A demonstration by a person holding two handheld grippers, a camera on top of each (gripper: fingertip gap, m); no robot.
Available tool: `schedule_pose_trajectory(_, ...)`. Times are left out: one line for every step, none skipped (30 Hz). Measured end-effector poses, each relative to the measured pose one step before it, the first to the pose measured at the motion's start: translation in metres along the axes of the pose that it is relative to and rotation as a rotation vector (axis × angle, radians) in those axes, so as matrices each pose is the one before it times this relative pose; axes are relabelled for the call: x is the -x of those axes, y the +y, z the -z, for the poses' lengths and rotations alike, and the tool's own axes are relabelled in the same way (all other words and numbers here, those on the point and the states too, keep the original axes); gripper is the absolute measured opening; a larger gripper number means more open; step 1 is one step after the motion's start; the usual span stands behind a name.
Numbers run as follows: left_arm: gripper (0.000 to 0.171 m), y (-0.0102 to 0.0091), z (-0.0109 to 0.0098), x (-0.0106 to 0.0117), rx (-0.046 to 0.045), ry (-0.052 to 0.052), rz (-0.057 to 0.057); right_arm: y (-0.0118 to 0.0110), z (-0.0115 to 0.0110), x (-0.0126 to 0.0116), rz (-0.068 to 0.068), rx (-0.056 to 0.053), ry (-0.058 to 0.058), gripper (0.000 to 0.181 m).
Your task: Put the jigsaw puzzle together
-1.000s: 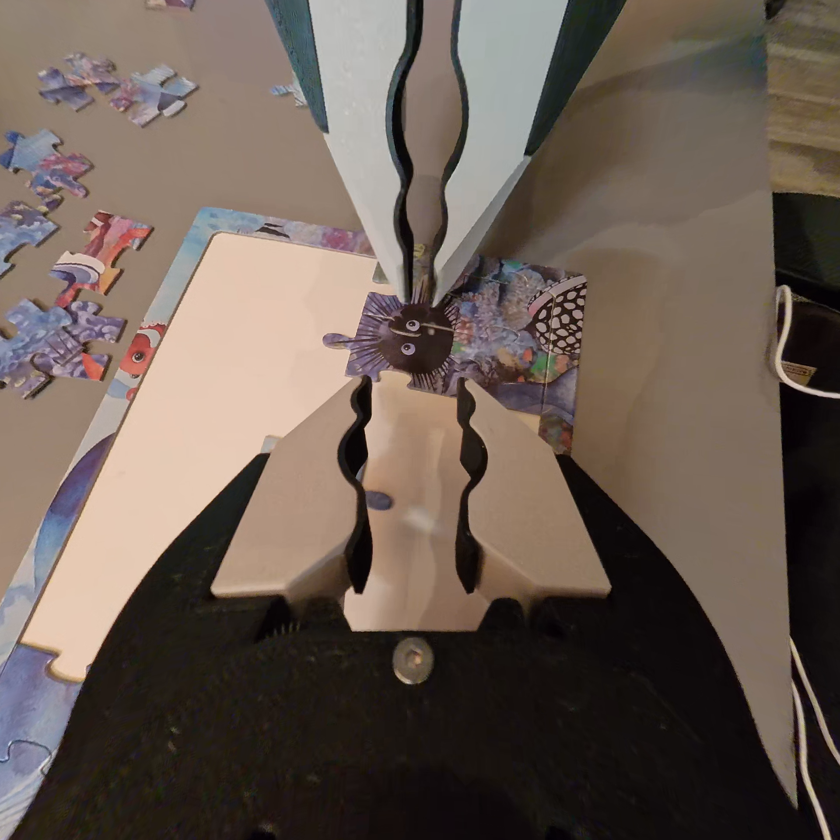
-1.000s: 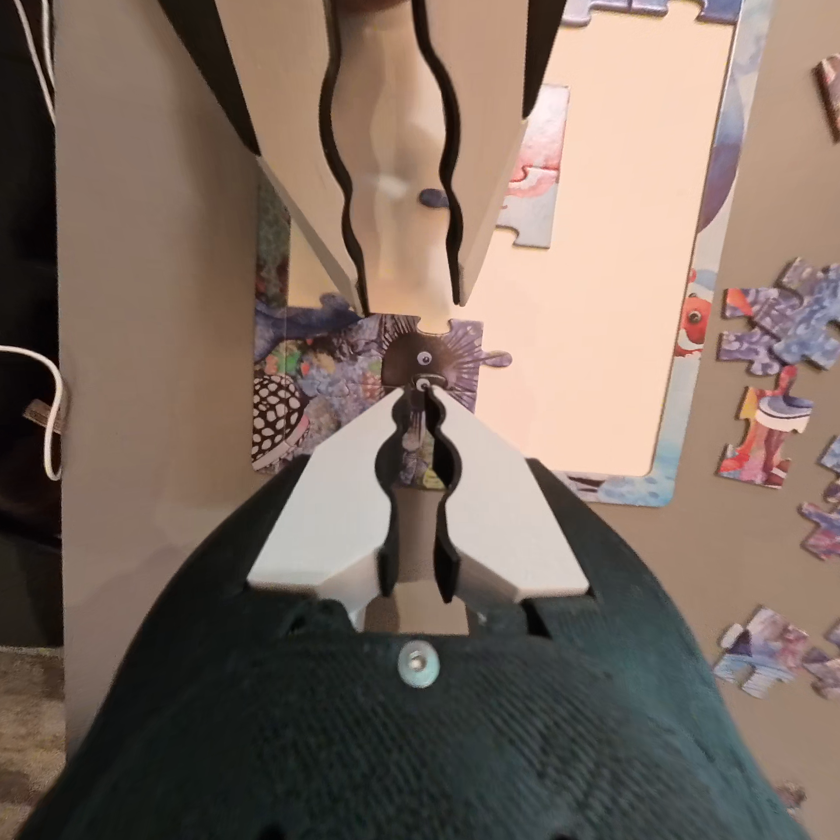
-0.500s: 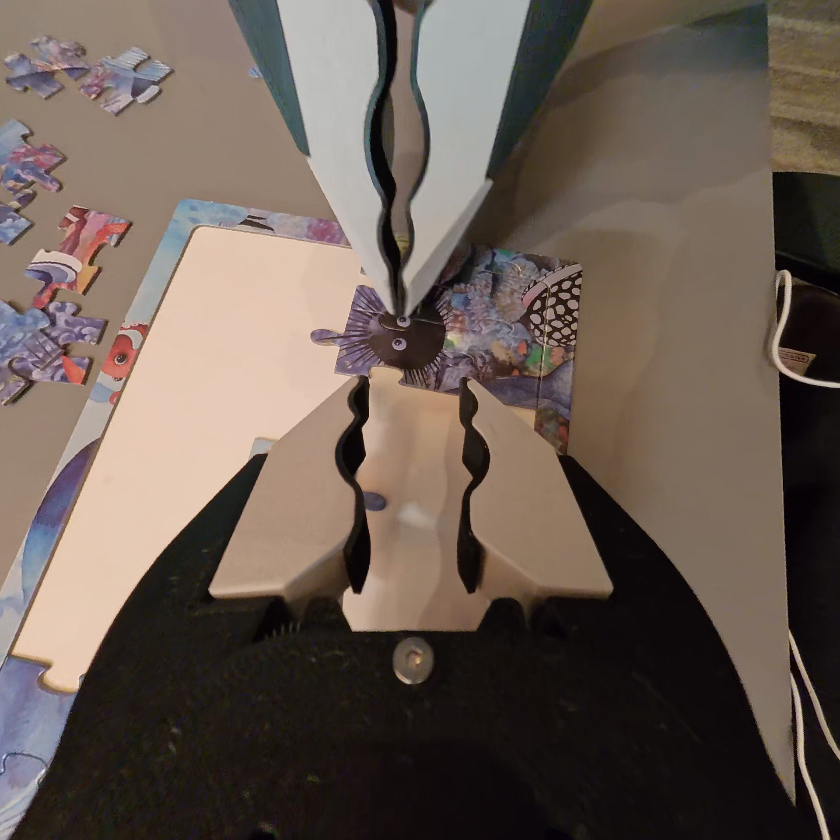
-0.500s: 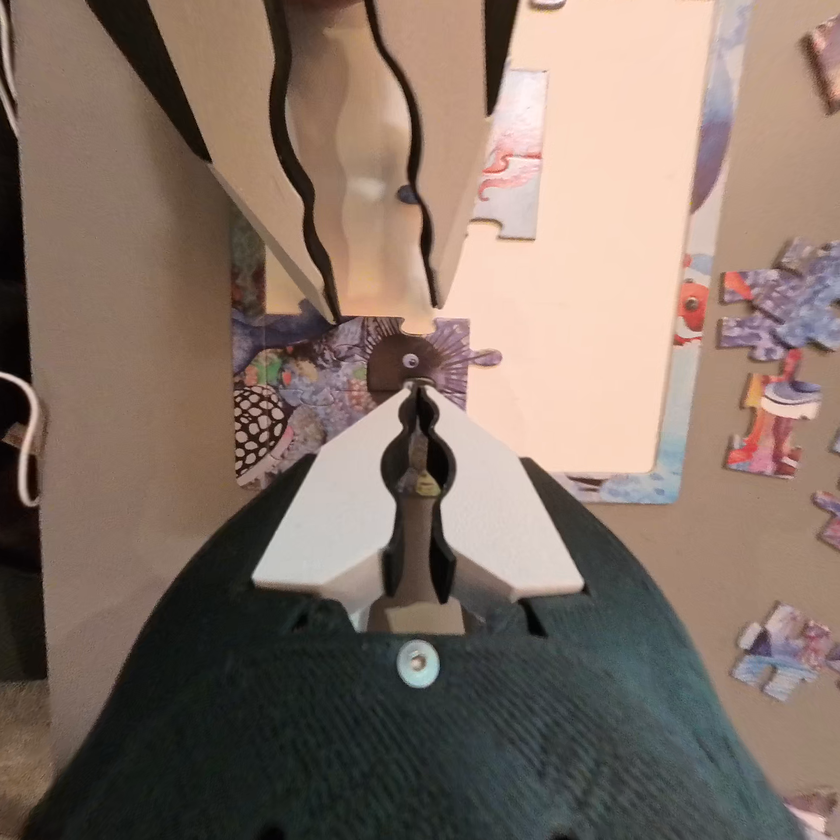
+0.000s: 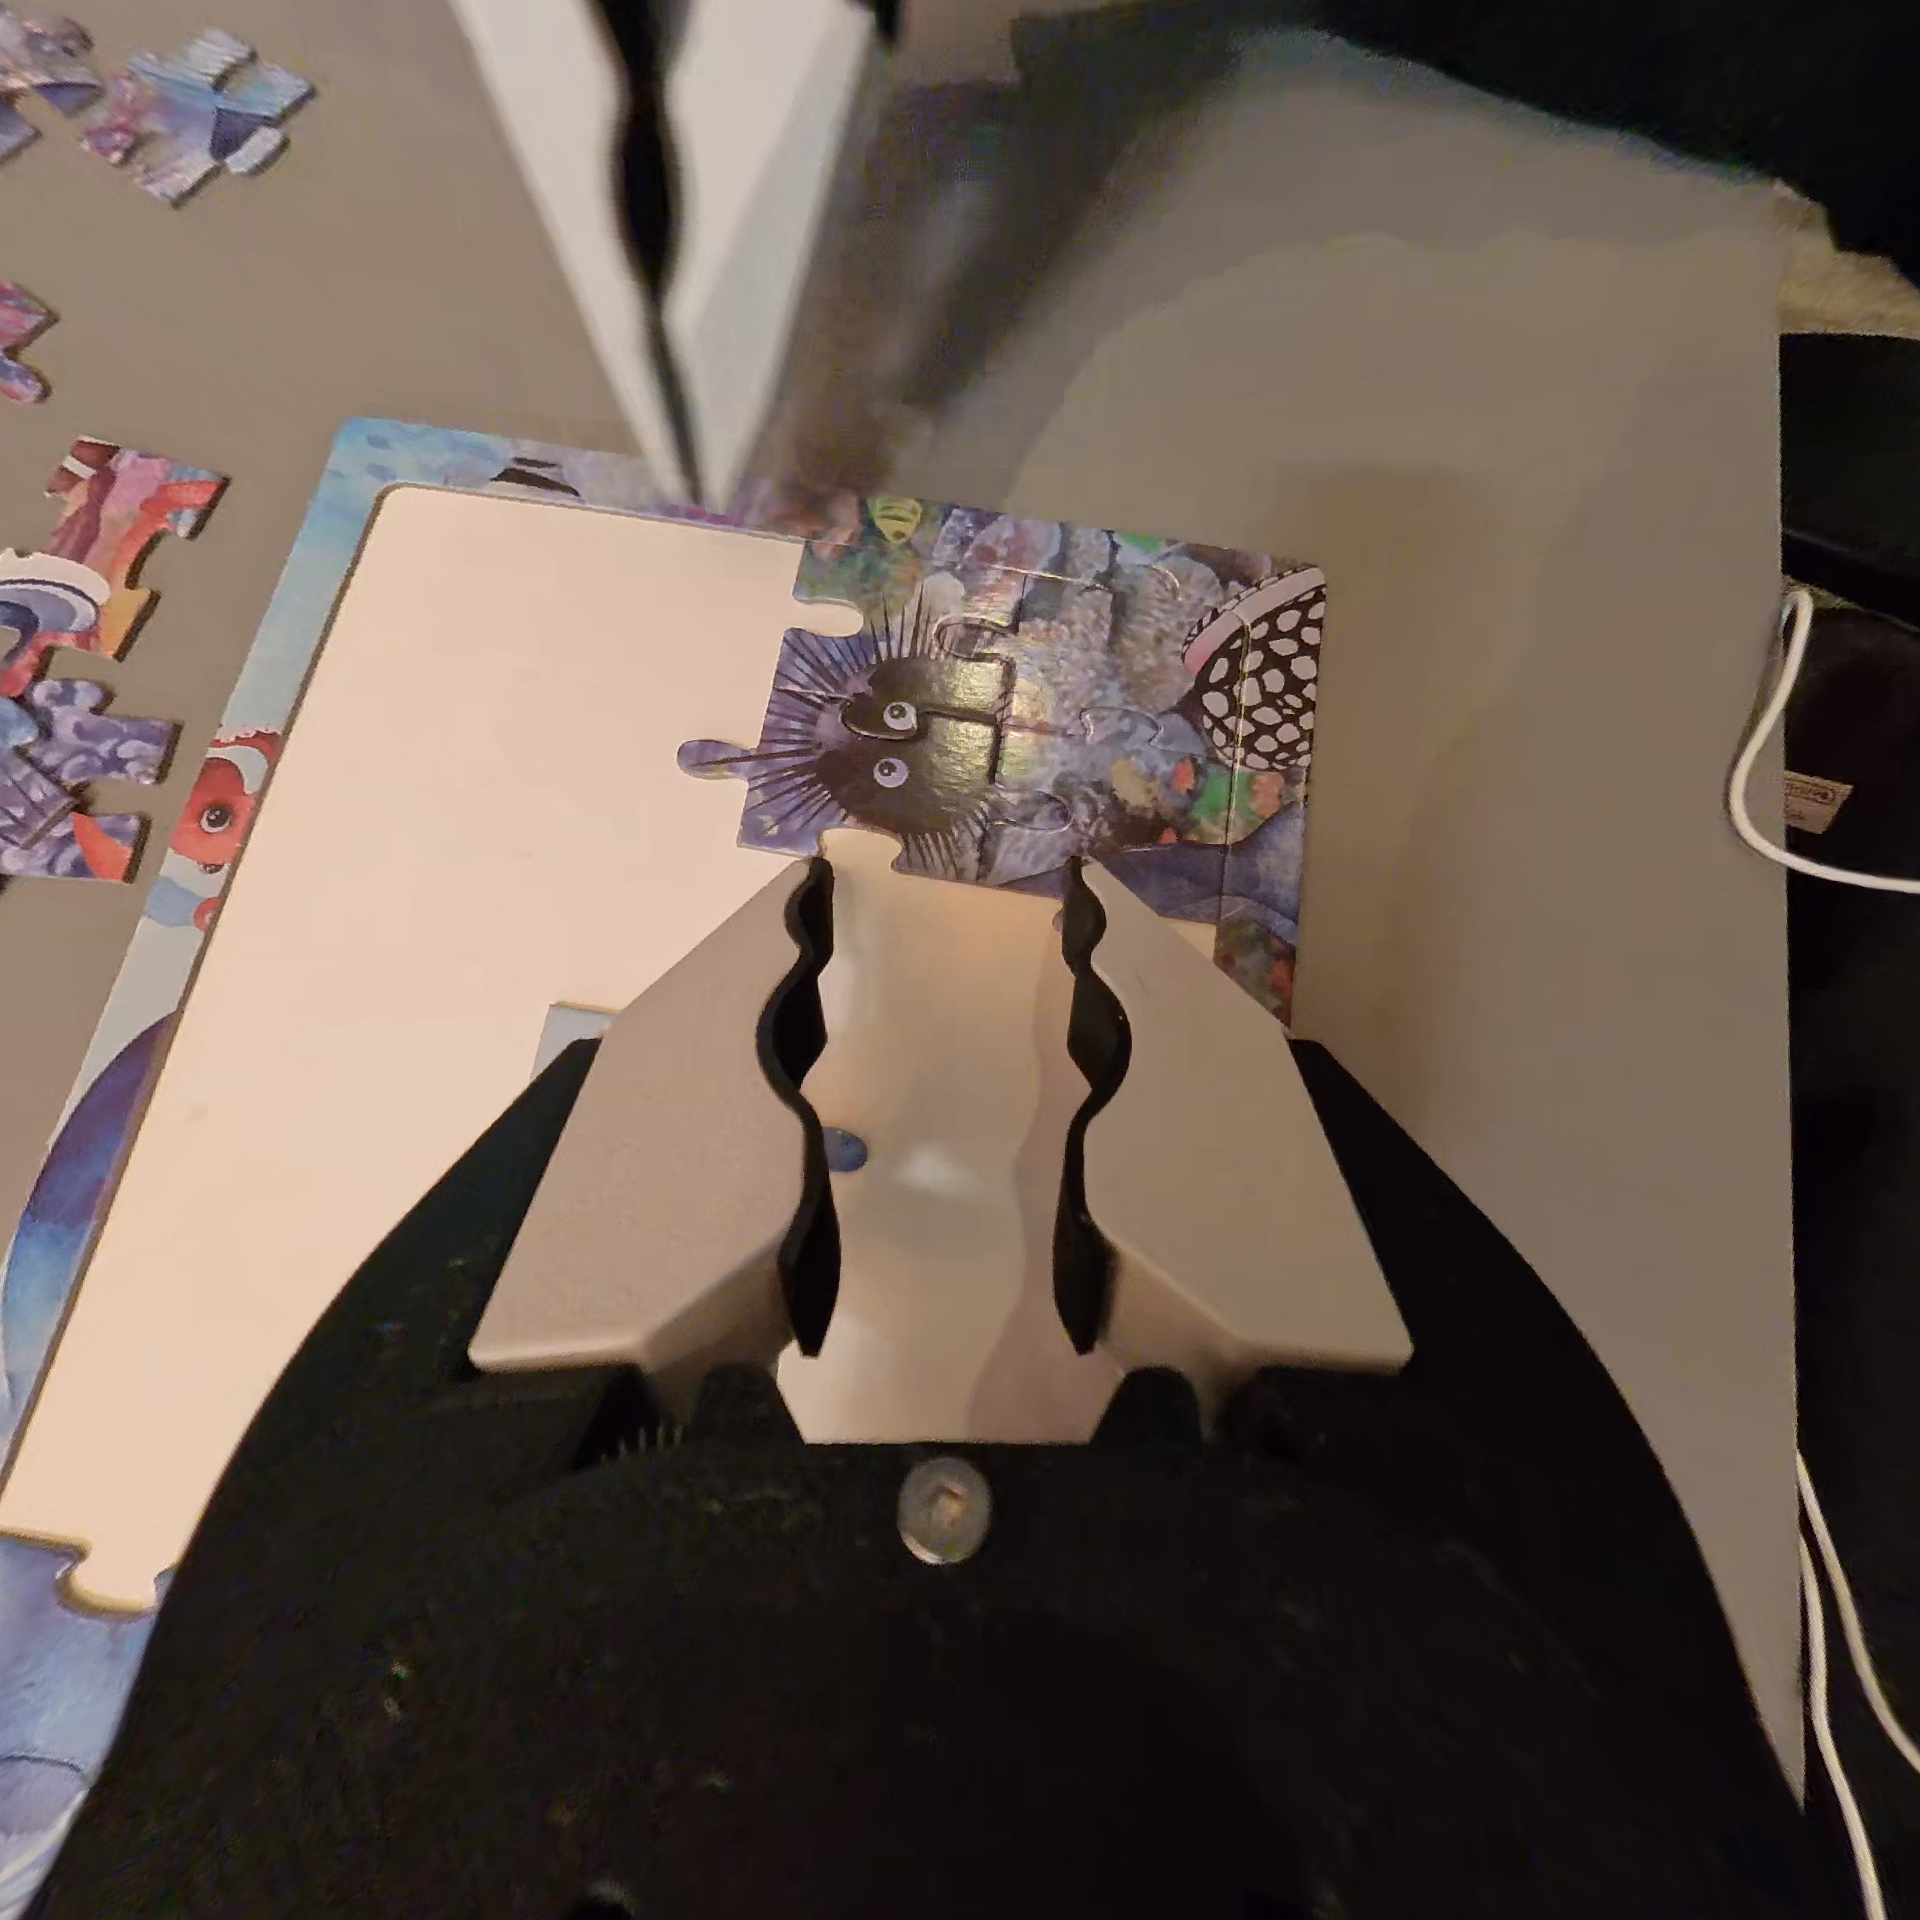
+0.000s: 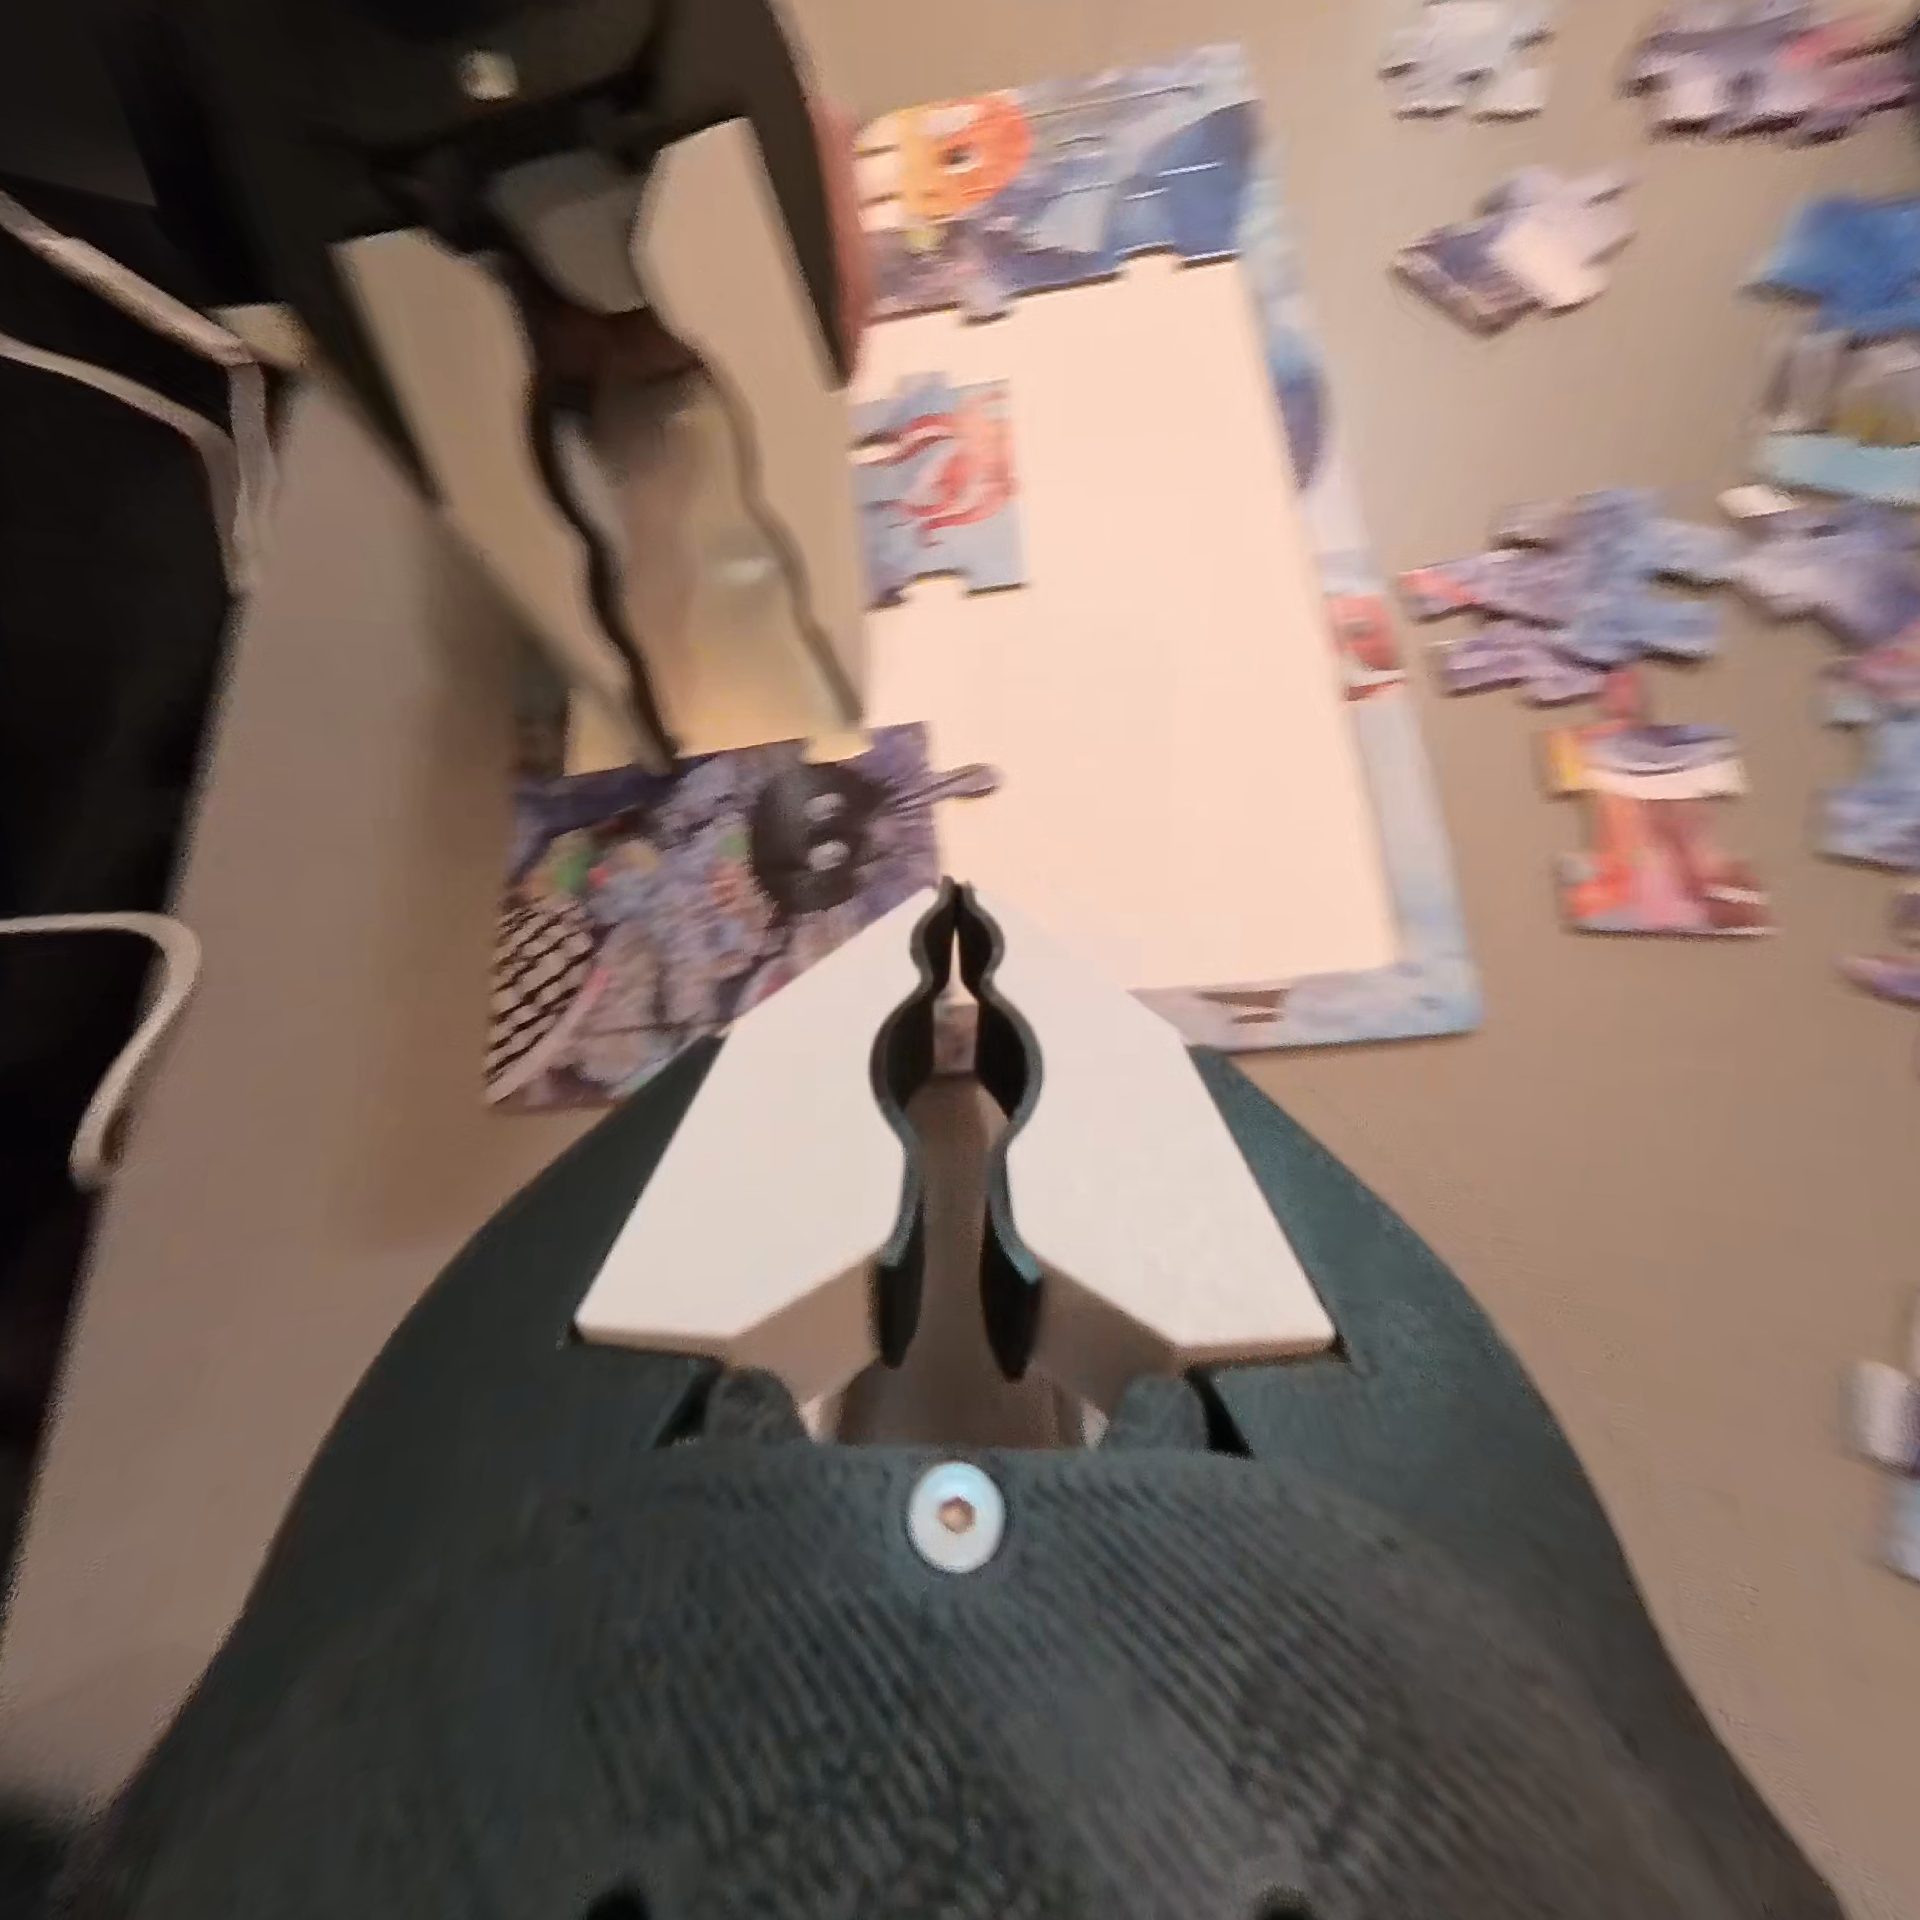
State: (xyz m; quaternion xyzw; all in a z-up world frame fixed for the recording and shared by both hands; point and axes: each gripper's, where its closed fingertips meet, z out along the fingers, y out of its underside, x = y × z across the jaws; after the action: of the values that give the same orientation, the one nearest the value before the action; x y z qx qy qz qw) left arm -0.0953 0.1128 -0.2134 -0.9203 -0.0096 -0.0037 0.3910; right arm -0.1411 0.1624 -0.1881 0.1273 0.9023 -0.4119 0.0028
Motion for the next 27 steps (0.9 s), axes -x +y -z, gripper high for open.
schedule_pose_trajectory(0.043,0.00019,-0.00017,-0.00010,0.00154,0.0064,0.0058,0.00399,0.00065,0.01101,-0.0033,0.0039,-0.0632,0.000)
schedule_pose_trajectory(0.043,-0.00001,0.00005,-0.00028,-0.00037,0.0064,0.0041,0.00385,-0.00016,0.00828,0.0020,0.0096,-0.0423,0.000)
schedule_pose_trajectory(0.043,-0.00012,0.00018,-0.00031,-0.00168,0.0054,0.0023,0.00365,-0.00140,0.00612,0.0058,0.0114,-0.0276,0.000)
schedule_pose_trajectory(0.043,-0.00020,0.00002,-0.00042,-0.00084,0.0051,0.0014,0.00551,-0.00286,0.00266,0.0018,0.0246,-0.0100,0.000)
schedule_pose_trajectory(0.043,-0.00013,-0.00009,-0.00040,-0.00039,0.0037,0.0011,0.00855,-0.00376,-0.00130,-0.0057,0.0489,0.0103,0.000)
schedule_pose_trajectory(0.043,-0.00042,-0.00018,-0.00074,-0.00152,0.0055,-0.0004,0.00261,-0.00161,-0.00009,-0.0052,0.0198,0.0017,0.000)
schedule_pose_trajectory(0.042,-0.00060,-0.00026,-0.00114,-0.00140,0.0059,-0.0014,-0.00213,0.00155,0.00220,0.0030,-0.0061,-0.0091,0.000)
schedule_pose_trajectory(0.043,-0.00061,-0.00046,-0.00099,-0.00101,0.0041,-0.0026,-0.00158,0.00250,0.00035,0.0089,-0.0037,0.0079,0.000)
schedule_pose_trajectory(0.043,-0.00059,-0.00047,-0.00129,-0.00093,0.0038,-0.0035,-0.00137,0.00274,-0.00159,0.0116,-0.0057,0.0209,0.000)
schedule_pose_trajectory(0.043,-0.00070,-0.00058,-0.00131,-0.00126,0.0038,-0.0046,-0.00233,0.00240,-0.00147,0.0093,-0.0142,0.0174,0.000)
schedule_pose_trajectory(0.043,-0.00074,-0.00046,-0.00112,-0.00151,0.0019,-0.0049,-0.00260,0.00159,-0.00051,0.0040,-0.0158,0.0083,0.000)
schedule_pose_trajectory(0.043,-0.00063,0.00007,-0.00080,-0.00304,-0.0006,-0.0063,-0.00151,0.00039,-0.00016,0.0011,-0.0075,0.0027,0.000)
schedule_pose_trajectory(0.044,-0.00067,0.00060,0.00002,-0.00614,-0.0041,-0.0043,0.00020,-0.00041,-0.00133,0.0014,0.0042,0.0101,0.000)
schedule_pose_trajectory(0.044,-0.00153,0.00155,0.00058,-0.01374,-0.0042,0.0014,0.00226,-0.00062,-0.00319,0.0008,0.0156,0.0225,0.000)
schedule_pose_trajectory(0.044,-0.00212,0.00226,0.00091,-0.01974,-0.0023,0.0068,0.00337,-0.00044,-0.00328,-0.0015,0.0221,0.0229,0.000)
schedule_pose_trajectory(0.044,-0.00193,0.00253,0.00115,-0.02007,-0.0002,0.0138,0.00325,0.00010,-0.00269,-0.0039,0.0186,0.0179,0.000)
schedule_pose_trajectory(0.045,-0.00093,0.00226,0.00131,-0.01523,0.0038,0.0226,0.00232,0.00066,-0.00226,-0.0053,0.0105,0.0133,0.000)
schedule_pose_trajectory(0.047,-0.00010,0.00175,0.00133,-0.00829,0.0069,0.0283,0.00160,0.00105,-0.00151,-0.0068,0.0039,0.0063,0.000)
schedule_pose_trajectory(0.048,0.00046,0.00113,0.00148,-0.00318,0.0055,0.0270,0.00152,0.00132,-0.00142,-0.0092,0.0009,0.0023,0.000)
schedule_pose_trajectory(0.049,0.00067,0.00071,0.00103,-0.00023,0.0049,0.0206,0.00199,0.00138,-0.00160,-0.0112,0.0009,0.0014,0.000)
schedule_pose_trajectory(0.050,0.00077,0.00042,0.00078,0.00201,0.0026,0.0132,0.00266,0.00131,-0.00158,-0.0118,0.0019,-0.0009,0.000)
schedule_pose_trajectory(0.050,0.00091,0.00001,0.00026,0.00360,0.0010,0.0068,0.00274,0.00104,-0.00097,-0.0120,0.0011,-0.0049,0.000)
schedule_pose_trajectory(0.050,0.00087,-0.00042,-0.00003,0.00583,0.0007,0.0029,0.00261,0.00059,-0.00058,-0.0129,0.0007,-0.0079,0.000)
schedule_pose_trajectory(0.050,0.00134,-0.00086,-0.00007,0.01030,-0.0012,0.0017,0.00276,-0.00005,-0.00057,-0.0132,0.0043,-0.0084,0.000)
schedule_pose_trajectory(0.051,0.00192,-0.00141,-0.00031,0.01471,-0.0008,0.0008,0.00259,-0.00059,-0.00033,-0.0103,0.0080,-0.0063,0.000)
schedule_pose_trajectory(0.051,0.00208,-0.00177,-0.00068,0.01704,0.0003,-0.0003,0.00180,-0.00114,0.00009,-0.0046,0.0076,-0.0053,0.000)
schedule_pose_trajectory(0.052,0.00194,-0.00173,-0.00073,0.01680,0.0002,-0.0011,-0.00058,-0.00090,0.00080,0.0008,-0.0031,-0.0048,0.000)
